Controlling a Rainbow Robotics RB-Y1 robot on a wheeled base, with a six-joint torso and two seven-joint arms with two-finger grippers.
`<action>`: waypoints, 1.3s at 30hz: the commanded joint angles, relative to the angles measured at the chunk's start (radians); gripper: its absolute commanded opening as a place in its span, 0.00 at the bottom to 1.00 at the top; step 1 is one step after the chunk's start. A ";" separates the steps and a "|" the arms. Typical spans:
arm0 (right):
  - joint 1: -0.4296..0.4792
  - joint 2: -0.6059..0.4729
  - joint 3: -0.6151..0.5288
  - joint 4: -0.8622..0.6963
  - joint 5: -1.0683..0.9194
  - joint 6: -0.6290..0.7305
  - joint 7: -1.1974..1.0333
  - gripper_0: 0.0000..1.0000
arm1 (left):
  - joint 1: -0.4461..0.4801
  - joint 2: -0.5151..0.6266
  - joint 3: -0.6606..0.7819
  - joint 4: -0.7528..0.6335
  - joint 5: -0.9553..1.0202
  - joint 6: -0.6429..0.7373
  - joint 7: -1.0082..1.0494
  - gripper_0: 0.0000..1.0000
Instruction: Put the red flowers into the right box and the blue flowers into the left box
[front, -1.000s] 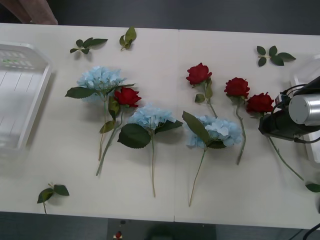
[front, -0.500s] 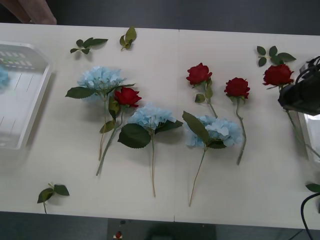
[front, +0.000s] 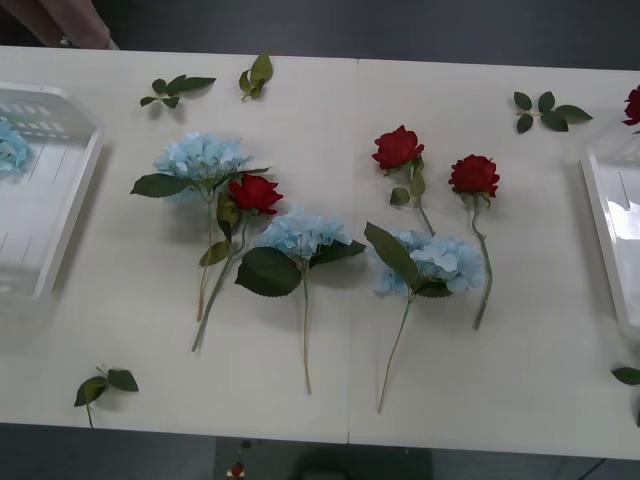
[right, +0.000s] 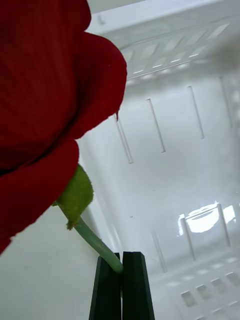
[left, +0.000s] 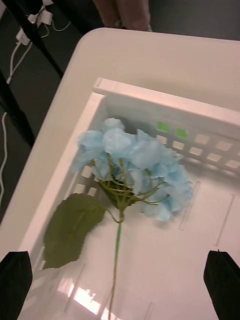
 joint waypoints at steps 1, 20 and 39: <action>-0.020 -0.031 -0.122 0.073 0.004 0.005 0.183 0.00 | -0.007 0.020 0.046 -0.059 0.074 -0.003 0.029 1.00; -0.020 -0.075 -0.143 0.459 0.030 -0.328 0.492 0.00 | -0.005 -0.208 0.242 -0.332 -0.032 0.328 0.084 1.00; -0.020 -0.021 -0.048 0.554 0.062 -0.483 0.495 0.18 | 0.050 -0.501 0.242 -0.441 -0.128 0.322 0.090 1.00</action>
